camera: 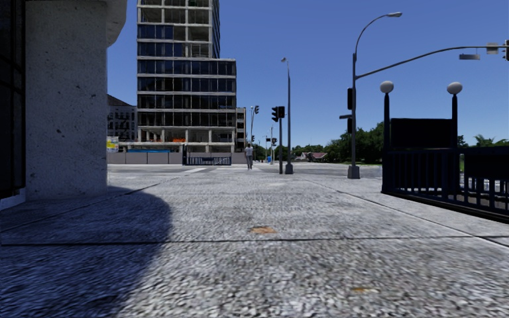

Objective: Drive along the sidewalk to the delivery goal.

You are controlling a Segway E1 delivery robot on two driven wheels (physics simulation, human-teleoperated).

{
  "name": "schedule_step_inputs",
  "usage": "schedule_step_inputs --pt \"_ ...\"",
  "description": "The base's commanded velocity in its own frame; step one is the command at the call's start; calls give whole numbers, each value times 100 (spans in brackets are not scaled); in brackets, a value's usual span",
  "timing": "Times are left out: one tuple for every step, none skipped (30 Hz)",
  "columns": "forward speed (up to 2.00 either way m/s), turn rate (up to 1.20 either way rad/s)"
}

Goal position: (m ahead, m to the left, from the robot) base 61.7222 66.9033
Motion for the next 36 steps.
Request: schedule_step_inputs --pt "200 14" --pt "200 16" --pt "200 17" --pt "200 17" --pt "200 18" --pt "200 18" --pt "200 18" --pt "200 18" --pt "200 18" --pt "200 18" --pt "200 18" --pt "200 20" --pt "200 23" --pt "200 23" --pt "200 24" --pt "200 24" --pt "200 24" --pt "200 24" --pt "200 24" --pt "200 24" --pt "200 24" --pt "200 24" --pt "200 24" --pt "200 24" --pt "200 24" --pt "200 24" --pt "200 24" --pt "200 24" --pt "200 24" --pt "200 24" --pt "200 24" --pt "200 24" --pt "200 24" --pt "200 24" --pt "200 24" --pt "200 25"
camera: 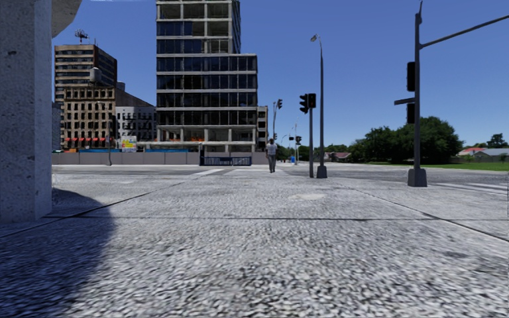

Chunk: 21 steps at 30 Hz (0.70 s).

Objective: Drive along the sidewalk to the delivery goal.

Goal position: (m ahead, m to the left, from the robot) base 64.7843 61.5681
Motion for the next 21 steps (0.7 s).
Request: schedule_step_inputs --pt "200 25" --pt "200 25" --pt "200 25" --pt "200 25" --pt "200 25" --pt "200 25" --pt "200 25" --pt "200 25" --pt "200 25" --pt "200 25" --pt "200 25" --pt "200 25" --pt "200 25" --pt "200 25" --pt "200 25" --pt "200 25" --pt "200 25" --pt "200 25" --pt "200 25" --pt "200 25" --pt "200 25"
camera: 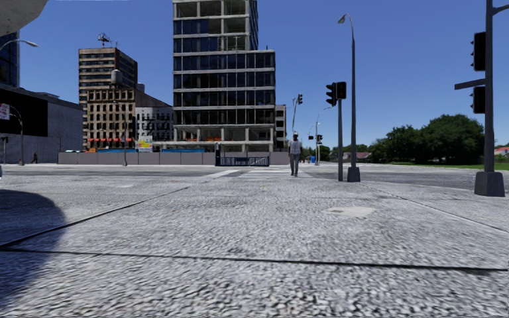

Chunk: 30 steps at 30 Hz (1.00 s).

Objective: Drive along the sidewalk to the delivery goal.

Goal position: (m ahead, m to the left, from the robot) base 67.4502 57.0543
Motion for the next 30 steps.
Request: schedule_step_inputs --pt "200 25" --pt "200 25" --pt "200 25" --pt "200 25" --pt "200 25" --pt "200 25" --pt "200 25" --pt "200 25" --pt "200 25" --pt "200 25" --pt "200 25" --pt "200 25" --pt "200 25" --pt "200 25" --pt "200 25" --pt "200 25" --pt "200 25" --pt "200 25" --pt "200 25" --pt "200 25" --pt "200 25" --pt "200 25" --pt "200 25" --pt "200 25" --pt "200 25" --pt "200 25" --pt "200 0" --pt "200 0" --pt "200 0" --pt "200 0"
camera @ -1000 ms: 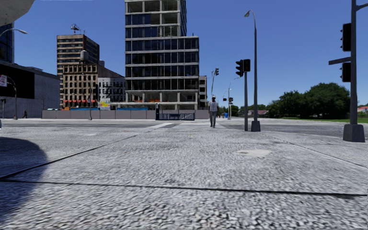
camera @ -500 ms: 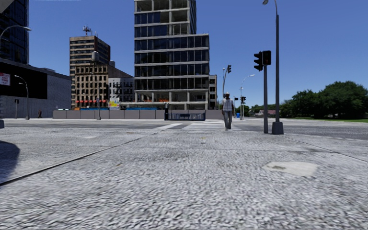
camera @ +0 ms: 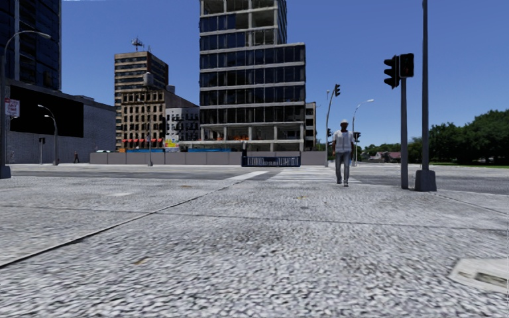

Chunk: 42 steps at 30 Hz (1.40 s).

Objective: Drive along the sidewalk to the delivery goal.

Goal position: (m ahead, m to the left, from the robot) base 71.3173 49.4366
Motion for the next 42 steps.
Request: schedule_step_inputs --pt "200 0" --pt "200 0" --pt "200 0" --pt "200 0" --pt "200 0" --pt "200 0" --pt "200 0" --pt "200 0" --pt "200 0" --pt "200 0" --pt "200 0" --pt "200 0" --pt "200 0" --pt "200 0" --pt "200 0" --pt "200 0" --pt "200 0" --pt "200 0" --pt "200 0" --pt "200 0" --pt "200 0" --pt "200 0" --pt "200 0" --pt "200 0" --pt "200 0" --pt "200 -5" --pt "200 -16" --pt "200 -19" --pt "200 -19" --pt "200 -20" --pt "200 -21" --pt "200 -23" --pt "200 -24" --pt "200 -24" --pt "200 -24" --pt "200 -26" --pt "200 -32" --pt "200 -35" --pt "200 -37" --pt "200 -37" --pt "200 -39" --pt "200 -40"
